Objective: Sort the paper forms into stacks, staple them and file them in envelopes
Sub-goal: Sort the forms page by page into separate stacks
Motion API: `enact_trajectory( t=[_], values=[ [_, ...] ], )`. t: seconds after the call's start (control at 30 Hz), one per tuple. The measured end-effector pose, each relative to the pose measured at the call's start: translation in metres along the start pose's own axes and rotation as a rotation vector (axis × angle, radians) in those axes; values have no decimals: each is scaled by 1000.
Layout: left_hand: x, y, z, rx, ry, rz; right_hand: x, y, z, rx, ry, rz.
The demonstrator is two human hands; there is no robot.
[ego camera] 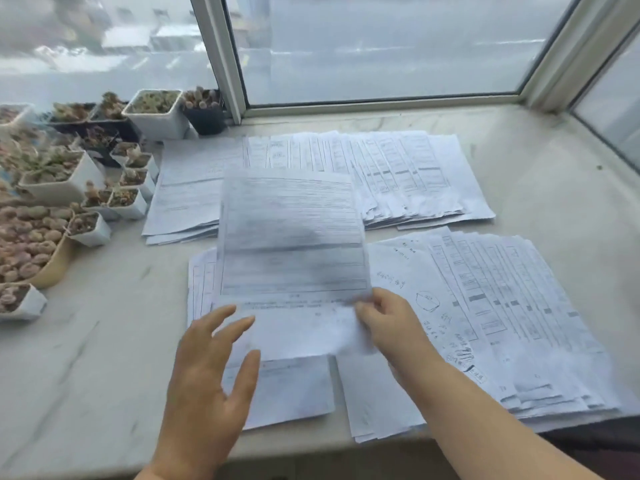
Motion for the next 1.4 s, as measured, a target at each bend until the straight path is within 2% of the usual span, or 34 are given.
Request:
enact_trajectory(
  t=[0.17, 0.27, 0.5, 0.6, 0.67, 0.77, 0.87, 0.97, 1.07, 1.27, 1.4],
  values=[
    [-11, 19, 55, -50, 29, -36, 77, -28, 41, -148, 315, 760],
    [-41, 4, 83, -11, -23, -73, 112, -46, 74, -113, 415, 978],
    [-126, -27, 142, -18, -215, -134, 149, -91, 137, 104, 428, 814],
    [-160, -31, 173, -32, -275, -127, 155, -103, 160, 201, 400, 827],
    [-183, -30, 194, -30, -308, -105, 156, -100, 177, 165, 387, 871],
    [-214, -31, 223, -12, -319, -58, 145, -89, 204, 8, 320, 961],
    [-240, -37, 240, 47, -331, 85, 124, -76, 232, -138, 232, 998],
    [-252, -48, 241, 170, -349, 152, 96, -68, 259, -222, 82, 1021],
    [-258, -53, 240, 194, -353, 184, 70, -67, 276, -277, -70, 1000],
    [-255, -54, 242, 158, -300, 147, 43, -55, 296, -359, -155, 787],
    [-249, -57, 241, 181, -299, 78, 35, -49, 300, -297, -145, 529]
  ],
)
Point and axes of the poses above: each hand's wrist, its own z-axis towards the middle knuckle, its own x-axis out of the back of the hand, y = z × x, the point moved 4 cm from there along z, towards the middle knuckle, and after that the axes turned 2 degrees about x, right-handed, at the moved point
